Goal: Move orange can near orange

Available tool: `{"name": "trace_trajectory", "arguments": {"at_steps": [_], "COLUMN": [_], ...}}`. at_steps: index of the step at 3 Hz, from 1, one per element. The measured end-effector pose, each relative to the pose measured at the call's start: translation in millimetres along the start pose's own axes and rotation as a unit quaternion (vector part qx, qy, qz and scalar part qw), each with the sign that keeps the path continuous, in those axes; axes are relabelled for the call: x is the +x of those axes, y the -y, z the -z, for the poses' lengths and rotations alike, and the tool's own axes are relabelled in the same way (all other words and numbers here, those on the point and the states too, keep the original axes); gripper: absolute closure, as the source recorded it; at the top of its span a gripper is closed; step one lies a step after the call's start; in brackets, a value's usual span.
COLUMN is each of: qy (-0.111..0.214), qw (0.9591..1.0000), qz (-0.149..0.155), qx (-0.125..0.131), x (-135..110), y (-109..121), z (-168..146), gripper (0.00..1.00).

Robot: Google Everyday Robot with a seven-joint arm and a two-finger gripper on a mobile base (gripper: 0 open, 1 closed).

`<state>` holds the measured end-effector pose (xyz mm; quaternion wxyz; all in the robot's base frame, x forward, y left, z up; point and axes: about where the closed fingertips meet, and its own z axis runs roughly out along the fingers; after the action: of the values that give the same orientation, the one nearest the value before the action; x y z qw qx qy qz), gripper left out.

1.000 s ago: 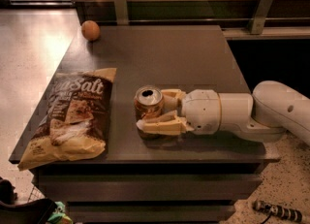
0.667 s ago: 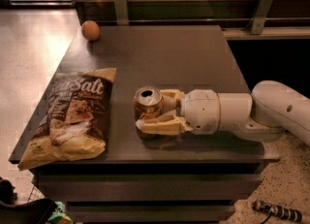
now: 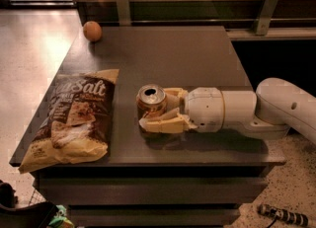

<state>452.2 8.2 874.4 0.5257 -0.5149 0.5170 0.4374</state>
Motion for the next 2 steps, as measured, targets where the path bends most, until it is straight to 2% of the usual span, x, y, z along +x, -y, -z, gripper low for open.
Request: {"name": "trace_trajectory", "arguments": {"at_steps": [1, 2], "qy": [0.002, -0.017], "qw": [0.9998, 0.9988], "qz": [-0.017, -0.042], "qx": [0.011, 0.02], "x": [-10, -15], "y": [45, 100], "z": [18, 30], "gripper": [1.0, 1.0]}}
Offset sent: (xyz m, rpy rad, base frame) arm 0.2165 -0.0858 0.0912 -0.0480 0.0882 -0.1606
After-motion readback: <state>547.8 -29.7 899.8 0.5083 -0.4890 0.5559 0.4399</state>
